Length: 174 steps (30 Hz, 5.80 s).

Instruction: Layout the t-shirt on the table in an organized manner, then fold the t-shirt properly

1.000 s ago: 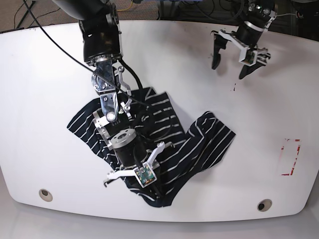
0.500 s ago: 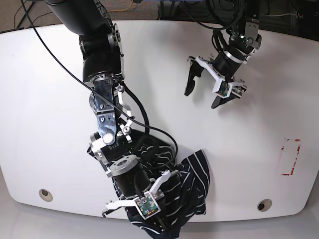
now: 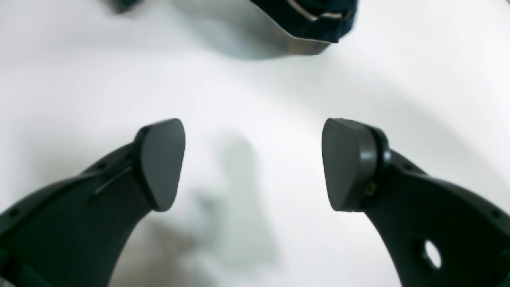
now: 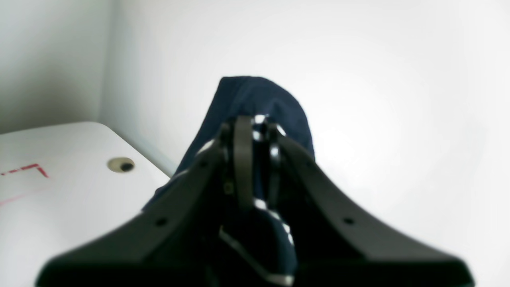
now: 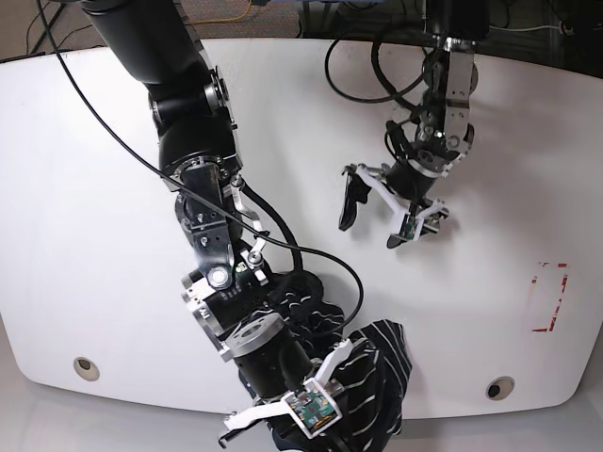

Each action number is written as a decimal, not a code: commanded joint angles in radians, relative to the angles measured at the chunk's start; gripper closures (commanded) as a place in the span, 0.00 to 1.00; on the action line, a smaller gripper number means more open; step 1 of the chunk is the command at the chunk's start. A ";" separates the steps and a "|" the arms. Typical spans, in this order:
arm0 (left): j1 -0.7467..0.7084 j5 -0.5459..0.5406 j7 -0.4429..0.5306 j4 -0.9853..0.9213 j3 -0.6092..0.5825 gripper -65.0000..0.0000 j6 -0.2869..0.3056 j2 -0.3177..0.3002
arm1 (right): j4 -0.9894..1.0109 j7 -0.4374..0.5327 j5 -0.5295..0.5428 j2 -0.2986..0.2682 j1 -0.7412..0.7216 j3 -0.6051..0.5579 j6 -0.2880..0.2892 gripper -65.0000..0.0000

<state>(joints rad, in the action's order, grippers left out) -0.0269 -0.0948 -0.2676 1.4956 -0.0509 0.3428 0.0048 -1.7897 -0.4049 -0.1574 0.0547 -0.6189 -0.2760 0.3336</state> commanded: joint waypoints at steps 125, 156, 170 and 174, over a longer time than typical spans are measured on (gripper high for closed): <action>0.534 -0.139 -0.496 0.501 0.343 1.00 0.094 -0.326 | 0.198 -0.082 -0.005 -0.056 -0.155 0.413 -0.018 1.00; 0.298 -0.142 -0.496 0.495 0.345 1.00 0.094 -0.296 | 0.047 -0.082 0.000 -0.060 0.156 0.413 -0.015 1.00; -0.063 -0.144 -0.491 0.497 0.348 1.00 0.094 -0.282 | -0.126 -0.076 0.000 -0.059 0.592 0.412 -0.015 1.00; -0.161 -0.144 -0.491 0.497 0.349 1.00 0.094 -0.282 | -0.126 -0.075 0.000 -0.056 0.701 0.413 -0.014 1.00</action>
<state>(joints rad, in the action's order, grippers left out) -0.1642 -0.2409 -0.7860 1.9755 0.2882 0.4465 -0.2638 -1.8912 -0.5102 -0.1539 0.0013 0.0639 0.1337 0.3325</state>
